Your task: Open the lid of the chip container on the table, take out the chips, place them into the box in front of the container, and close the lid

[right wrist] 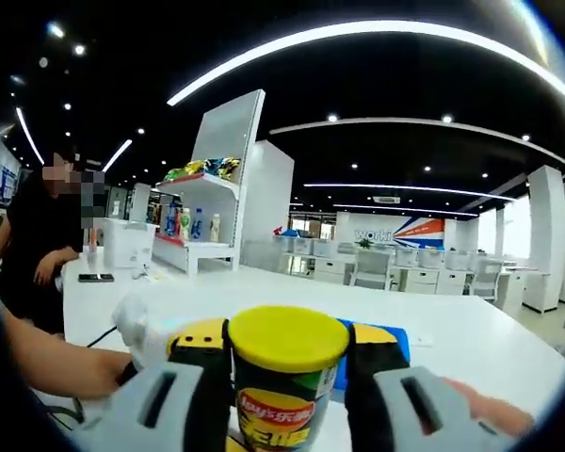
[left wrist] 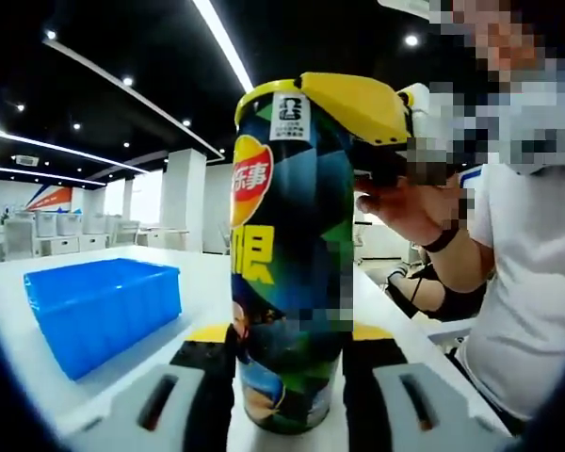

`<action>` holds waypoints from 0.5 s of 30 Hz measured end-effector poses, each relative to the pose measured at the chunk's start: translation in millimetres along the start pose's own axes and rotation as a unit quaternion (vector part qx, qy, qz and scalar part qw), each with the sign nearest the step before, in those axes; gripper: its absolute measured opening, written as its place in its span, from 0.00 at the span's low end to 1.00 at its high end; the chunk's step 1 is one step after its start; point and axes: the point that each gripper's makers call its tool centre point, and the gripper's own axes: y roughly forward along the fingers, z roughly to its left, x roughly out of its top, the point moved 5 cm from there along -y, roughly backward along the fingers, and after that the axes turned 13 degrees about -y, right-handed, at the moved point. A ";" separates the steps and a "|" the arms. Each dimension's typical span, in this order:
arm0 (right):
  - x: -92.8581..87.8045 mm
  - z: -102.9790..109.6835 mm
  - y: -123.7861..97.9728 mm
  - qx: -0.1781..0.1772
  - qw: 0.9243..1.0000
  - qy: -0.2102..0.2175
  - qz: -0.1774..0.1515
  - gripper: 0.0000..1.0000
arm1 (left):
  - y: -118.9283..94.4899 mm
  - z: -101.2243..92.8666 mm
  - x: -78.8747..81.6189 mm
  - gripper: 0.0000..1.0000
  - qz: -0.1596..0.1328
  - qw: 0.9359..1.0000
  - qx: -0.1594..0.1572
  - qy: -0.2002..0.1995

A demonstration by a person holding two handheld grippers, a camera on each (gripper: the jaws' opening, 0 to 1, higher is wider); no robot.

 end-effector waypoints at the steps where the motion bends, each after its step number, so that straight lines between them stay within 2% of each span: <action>1: 0.2 -0.1 -0.2 0.001 1.000 0.000 0.000 0.45 | 0.1 -0.5 -0.3 0.45 0.000 1.000 0.001 0.002; 9: -0.6 -1.0 0.0 0.004 1.000 0.010 0.006 0.44 | 0.2 0.3 -0.3 0.44 0.005 1.000 0.004 0.006; 15: -1.0 -2.7 0.6 0.010 0.999 0.038 0.015 0.42 | 0.5 -0.5 -0.6 0.44 0.012 1.000 0.010 0.018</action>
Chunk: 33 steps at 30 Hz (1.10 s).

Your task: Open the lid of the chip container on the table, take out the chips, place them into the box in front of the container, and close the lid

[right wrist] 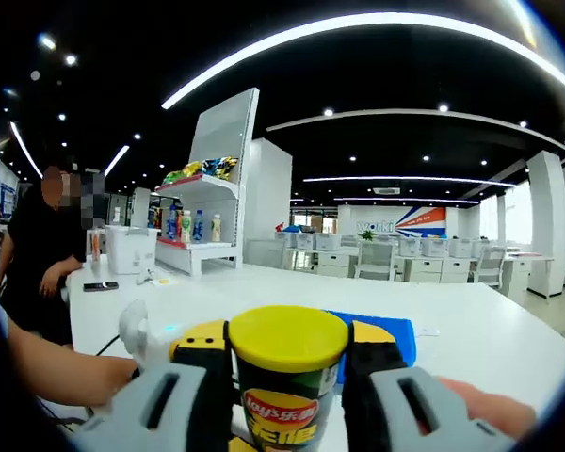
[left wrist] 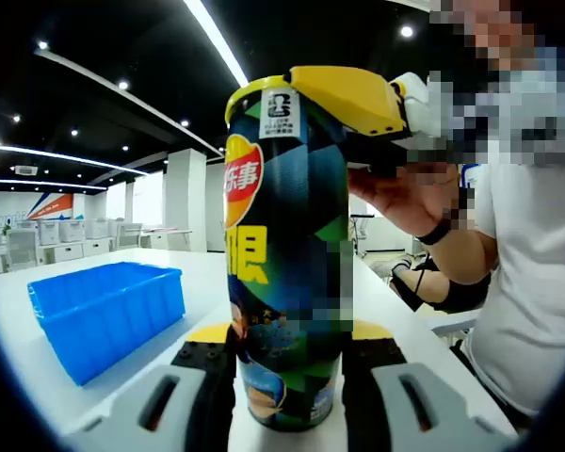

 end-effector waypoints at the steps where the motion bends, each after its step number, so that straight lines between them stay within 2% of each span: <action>1: -0.4 0.2 0.2 0.000 1.000 0.007 -0.001 0.42 | 0.1 0.0 -0.1 0.44 0.001 1.000 0.001 0.001; 10: -0.4 0.2 0.4 0.001 0.999 0.039 0.003 0.40 | -0.2 0.0 -1.1 0.44 0.004 1.000 0.003 0.013; 19: 0.1 1.6 -0.8 0.001 0.998 0.054 0.012 0.39 | -0.4 -0.2 -1.6 0.44 0.005 1.000 0.003 0.018; 27: 0.4 0.8 -2.1 0.000 0.997 0.077 0.002 0.38 | 0.5 -0.5 -2.1 0.44 0.006 1.000 0.004 0.022; 28: 0.5 -0.3 -2.2 0.002 0.996 0.088 0.001 0.38 | 0.6 -0.7 -2.2 0.44 0.006 1.000 0.004 0.023; 29: 4.6 -1.1 -1.9 0.003 0.994 0.113 -0.013 0.38 | 0.7 -0.7 -2.2 0.44 0.006 1.000 0.004 0.023; 31: 3.0 -4.7 -2.4 0.016 0.987 0.162 -0.003 0.37 | 0.8 -0.7 -2.6 0.44 0.007 1.000 0.006 0.024; 33: 4.4 -5.3 -0.1 0.007 0.995 0.097 -0.016 0.39 | 2.1 0.4 -2.9 0.44 0.007 1.000 0.010 0.023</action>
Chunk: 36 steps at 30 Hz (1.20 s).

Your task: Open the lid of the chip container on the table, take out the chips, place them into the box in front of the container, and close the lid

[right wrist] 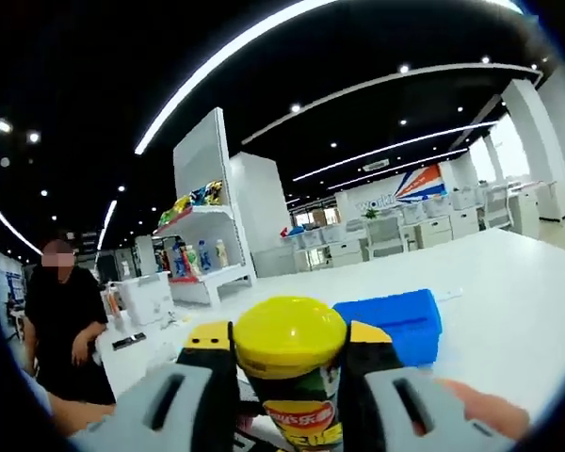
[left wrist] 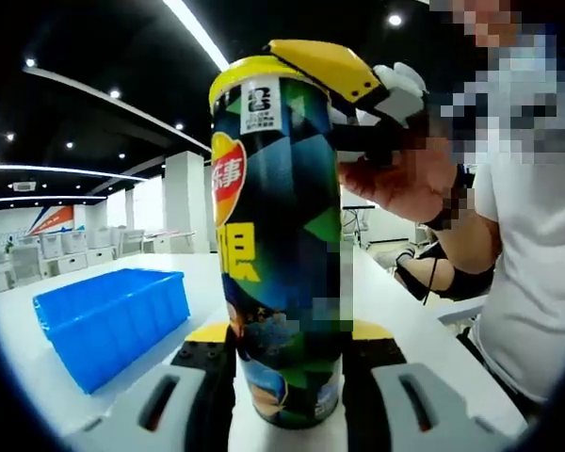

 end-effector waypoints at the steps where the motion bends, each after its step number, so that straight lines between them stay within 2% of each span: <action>1: 0.8 4.5 -1.5 0.001 1.000 0.013 0.002 0.39 | 0.2 0.1 0.4 0.44 0.000 1.000 0.000 0.003; 2: 1.7 7.8 -1.0 0.001 1.000 -0.004 -0.003 0.39 | 0.5 0.2 0.7 0.44 0.000 1.000 0.000 0.006; 9: 1.2 3.6 0.0 0.006 1.000 0.002 0.001 0.41 | 1.4 1.8 -0.1 0.45 -0.001 1.000 -0.001 0.001; 25: 19.2 -16.9 -12.0 -0.008 0.999 0.007 -0.047 0.44 | 2.1 2.5 0.6 0.45 0.005 1.000 0.001 -0.001; 28: 21.1 -26.3 -15.3 -0.018 0.999 0.002 -0.049 0.44 | 1.9 2.4 0.8 0.45 0.007 1.000 0.002 0.001; 36: 17.3 -68.0 -31.4 -0.078 0.995 -0.033 -0.044 0.44 | 1.9 2.8 1.2 0.45 0.007 1.000 0.001 0.000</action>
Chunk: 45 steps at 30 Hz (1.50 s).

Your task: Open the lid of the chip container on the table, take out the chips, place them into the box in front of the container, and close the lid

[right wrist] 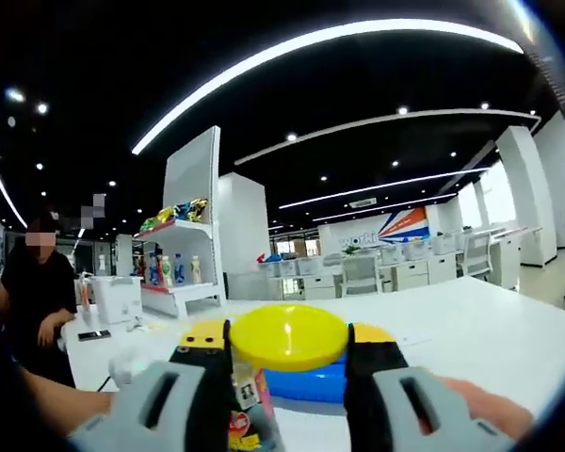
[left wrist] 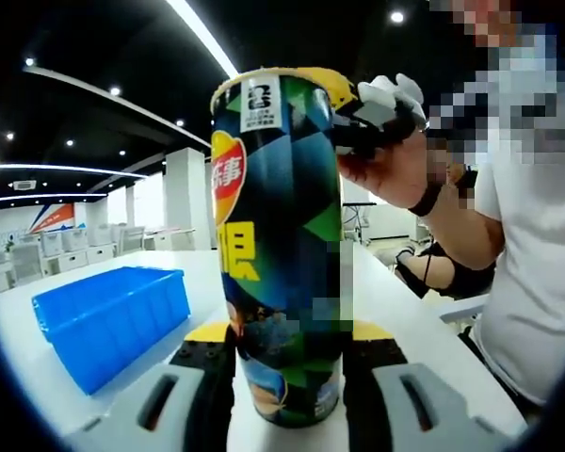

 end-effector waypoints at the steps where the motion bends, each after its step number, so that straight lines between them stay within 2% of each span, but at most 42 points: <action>1: -1.6 -4.6 -1.7 -0.006 1.000 -0.001 0.001 0.44 | 0.1 -0.2 0.1 0.45 0.000 1.000 0.000 0.000; 7: -25.4 -30.2 -14.8 -0.037 0.999 -0.016 0.028 0.44 | 0.5 -0.1 0.2 0.45 -0.001 1.000 -0.001 -0.002; 13: -58.0 -50.6 -32.0 -0.066 0.995 -0.037 0.066 0.44 | 0.8 -0.1 0.2 0.45 -0.002 1.000 -0.001 -0.002; 18: -81.7 -64.9 -45.4 -0.086 0.990 -0.053 0.095 0.44 | 0.8 -0.1 0.2 0.45 -0.002 1.000 -0.001 -0.003; 23: -115.2 -76.0 -57.6 -0.094 0.984 -0.066 0.139 0.44 | 0.8 -0.1 0.2 0.46 0.002 1.000 0.000 -0.001; 25: -126.7 -78.4 -61.7 -0.095 0.981 -0.070 0.151 0.44 | 0.7 0.0 0.0 0.46 0.002 1.000 0.000 -0.001; 31: -151.4 -80.1 -69.6 -0.099 0.977 -0.096 0.160 0.45 | 0.6 -0.1 0.0 0.46 0.002 1.000 0.000 -0.001; 35: -168.2 -81.1 -72.2 -0.094 0.976 -0.080 0.182 0.45 | 0.5 0.1 0.0 0.46 0.003 1.000 0.001 -0.001; 45: -188.8 -74.8 -75.4 -0.090 0.970 -0.086 0.210 0.46 | 0.3 0.0 -0.1 0.46 0.002 1.000 0.001 -0.003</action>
